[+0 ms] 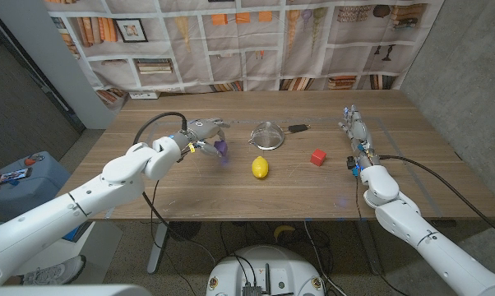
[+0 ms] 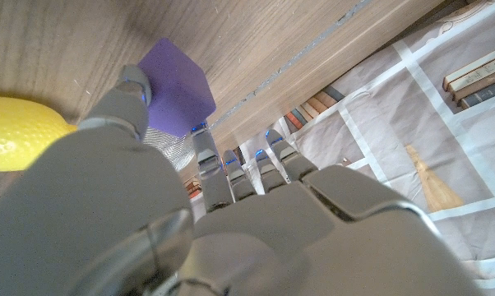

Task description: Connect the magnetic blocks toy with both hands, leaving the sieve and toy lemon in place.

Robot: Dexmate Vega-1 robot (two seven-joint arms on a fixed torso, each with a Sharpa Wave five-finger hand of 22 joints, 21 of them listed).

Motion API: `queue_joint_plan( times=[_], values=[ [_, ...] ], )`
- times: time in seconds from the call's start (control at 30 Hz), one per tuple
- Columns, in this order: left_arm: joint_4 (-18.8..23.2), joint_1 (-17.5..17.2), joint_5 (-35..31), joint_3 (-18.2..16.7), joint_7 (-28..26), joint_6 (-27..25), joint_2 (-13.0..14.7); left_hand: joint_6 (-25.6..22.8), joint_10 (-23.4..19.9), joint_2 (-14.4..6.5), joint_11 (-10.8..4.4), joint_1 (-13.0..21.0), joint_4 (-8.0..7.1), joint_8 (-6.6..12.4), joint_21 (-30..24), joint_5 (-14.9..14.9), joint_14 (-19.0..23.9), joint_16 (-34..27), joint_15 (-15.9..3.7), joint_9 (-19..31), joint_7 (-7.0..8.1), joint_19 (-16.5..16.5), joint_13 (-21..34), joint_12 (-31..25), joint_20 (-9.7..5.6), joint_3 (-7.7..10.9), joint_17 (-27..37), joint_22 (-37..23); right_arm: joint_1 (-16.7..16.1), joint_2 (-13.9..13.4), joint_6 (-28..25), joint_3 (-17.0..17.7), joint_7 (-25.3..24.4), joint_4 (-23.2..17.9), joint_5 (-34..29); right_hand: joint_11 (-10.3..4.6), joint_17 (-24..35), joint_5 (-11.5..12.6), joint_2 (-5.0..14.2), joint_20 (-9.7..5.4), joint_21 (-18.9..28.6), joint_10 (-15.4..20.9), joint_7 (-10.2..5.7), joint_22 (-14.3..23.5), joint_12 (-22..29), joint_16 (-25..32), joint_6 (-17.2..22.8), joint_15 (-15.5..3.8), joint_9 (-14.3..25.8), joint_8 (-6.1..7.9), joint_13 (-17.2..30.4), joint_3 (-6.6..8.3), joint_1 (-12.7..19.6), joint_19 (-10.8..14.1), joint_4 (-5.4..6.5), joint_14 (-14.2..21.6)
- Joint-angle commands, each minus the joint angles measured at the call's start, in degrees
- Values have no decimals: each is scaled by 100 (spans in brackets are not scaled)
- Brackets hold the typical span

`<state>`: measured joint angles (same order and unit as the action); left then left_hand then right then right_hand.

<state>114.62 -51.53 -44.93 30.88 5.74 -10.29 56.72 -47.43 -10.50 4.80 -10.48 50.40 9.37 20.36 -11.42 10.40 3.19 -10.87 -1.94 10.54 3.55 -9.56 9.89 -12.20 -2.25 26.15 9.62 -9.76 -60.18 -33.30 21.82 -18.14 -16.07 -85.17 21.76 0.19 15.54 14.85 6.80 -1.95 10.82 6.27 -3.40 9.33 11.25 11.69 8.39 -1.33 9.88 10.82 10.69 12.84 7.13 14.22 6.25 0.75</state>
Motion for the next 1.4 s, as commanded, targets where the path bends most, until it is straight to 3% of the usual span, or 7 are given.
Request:
queue_joint_plan(
  times=[0.03,0.6,1.17,1.4],
  values=[
    [54,72,137,4,-47,-200,-160,-551,-65,-90,2,11,-6,4,-15,21,48,27,-321,24,158,-31,10,16,-97,-13,11,-6,60,-415,70,-35,100,-28,-534,-1,-8,27,53,-2,25,79,-15,20,41,54,118,-34,18,49,3,37,146,53,-56,65],
    [182,-13,390,-34,-448,-524,-497,-586,-97,-131,-8,-9,-16,-37,4,28,68,34,-345,29,170,-31,11,38,-107,-44,11,-8,4,-1189,-593,-112,352,-637,-1193,5,-65,2,-29,8,25,137,-41,19,42,52,192,-52,20,49,7,74,242,112,-173,125],
    [227,-206,1262,-176,-962,-940,-875,-576,-169,-184,-16,-24,-23,-95,9,39,123,29,-330,34,165,-54,11,41,-96,-69,11,-10,25,-1688,-346,-146,422,-709,-1968,-55,-120,-46,-90,41,12,166,-256,20,29,62,319,-66,23,52,9,120,334,143,-301,212],
    [187,-206,1595,-212,-1221,-927,-973,-571,-191,-202,-7,-26,-21,-121,10,44,134,32,-305,36,171,-65,12,46,-81,-80,11,-11,98,-2037,-425,-140,583,-871,-2395,-105,-140,-75,-116,57,3,89,-367,21,-7,53,232,-55,24,2,10,136,361,141,-354,206]
  ],
)
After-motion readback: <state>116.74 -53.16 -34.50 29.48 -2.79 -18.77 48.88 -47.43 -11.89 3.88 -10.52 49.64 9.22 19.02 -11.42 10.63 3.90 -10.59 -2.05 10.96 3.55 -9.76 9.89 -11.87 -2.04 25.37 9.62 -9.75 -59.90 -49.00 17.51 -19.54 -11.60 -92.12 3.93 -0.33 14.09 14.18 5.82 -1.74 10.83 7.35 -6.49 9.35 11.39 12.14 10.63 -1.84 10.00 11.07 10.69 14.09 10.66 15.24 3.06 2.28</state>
